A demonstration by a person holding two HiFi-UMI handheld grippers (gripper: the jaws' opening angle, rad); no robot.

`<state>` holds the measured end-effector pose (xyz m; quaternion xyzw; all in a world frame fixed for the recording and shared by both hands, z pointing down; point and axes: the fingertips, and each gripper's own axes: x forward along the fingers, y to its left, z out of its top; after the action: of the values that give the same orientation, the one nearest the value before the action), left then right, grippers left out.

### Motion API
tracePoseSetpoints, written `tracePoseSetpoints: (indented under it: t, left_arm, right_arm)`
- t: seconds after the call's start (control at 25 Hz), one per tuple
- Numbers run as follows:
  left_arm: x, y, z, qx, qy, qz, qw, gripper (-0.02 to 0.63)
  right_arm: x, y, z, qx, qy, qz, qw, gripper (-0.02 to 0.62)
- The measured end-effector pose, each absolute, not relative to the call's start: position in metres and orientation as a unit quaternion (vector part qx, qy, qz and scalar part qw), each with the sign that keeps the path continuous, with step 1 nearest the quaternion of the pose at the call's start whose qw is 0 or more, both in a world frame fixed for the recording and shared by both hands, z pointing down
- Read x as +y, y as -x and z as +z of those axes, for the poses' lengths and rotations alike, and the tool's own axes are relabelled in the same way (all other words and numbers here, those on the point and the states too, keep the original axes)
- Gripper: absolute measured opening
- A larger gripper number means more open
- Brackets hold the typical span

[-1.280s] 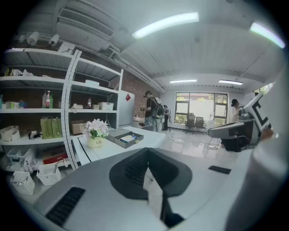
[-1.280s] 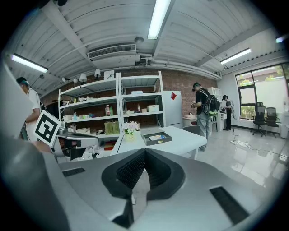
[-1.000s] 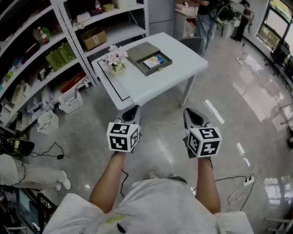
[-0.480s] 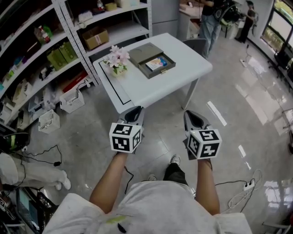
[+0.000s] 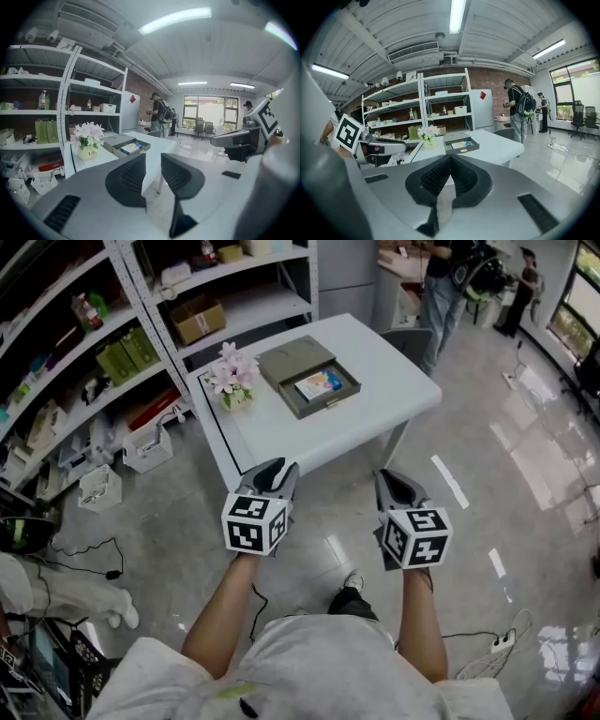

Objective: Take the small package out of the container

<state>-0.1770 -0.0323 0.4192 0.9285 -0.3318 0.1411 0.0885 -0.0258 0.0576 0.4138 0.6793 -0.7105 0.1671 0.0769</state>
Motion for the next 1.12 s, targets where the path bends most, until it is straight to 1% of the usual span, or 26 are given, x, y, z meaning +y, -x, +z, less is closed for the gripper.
tracePoseSetpoints:
  t: [0.36, 0.76, 0.84, 1.12]
  left_arm:
    - [-0.080, 0.123, 0.426, -0.346, -0.921, 0.149, 0.100, 0.156]
    - [-0.109, 0.074, 0.431, -0.373, -0.909, 0.154, 0.102, 0.220]
    - [-0.114, 0.067, 0.432, -0.376, -0.907, 0.161, 0.099, 0.242]
    - [-0.132, 0.056, 0.430, -0.393, -0.899, 0.164, 0.098, 0.282]
  right_arm:
    - [0.003, -0.029, 0.417, -0.725, -0.661, 0.174, 0.080, 0.006]
    - [-0.031, -0.080, 0.424, -0.750, -0.632, 0.176, 0.081, 0.006]
    - [-0.037, -0.088, 0.423, -0.756, -0.626, 0.173, 0.079, 0.006]
    - [-0.058, -0.101, 0.418, -0.775, -0.605, 0.166, 0.071, 0.006]
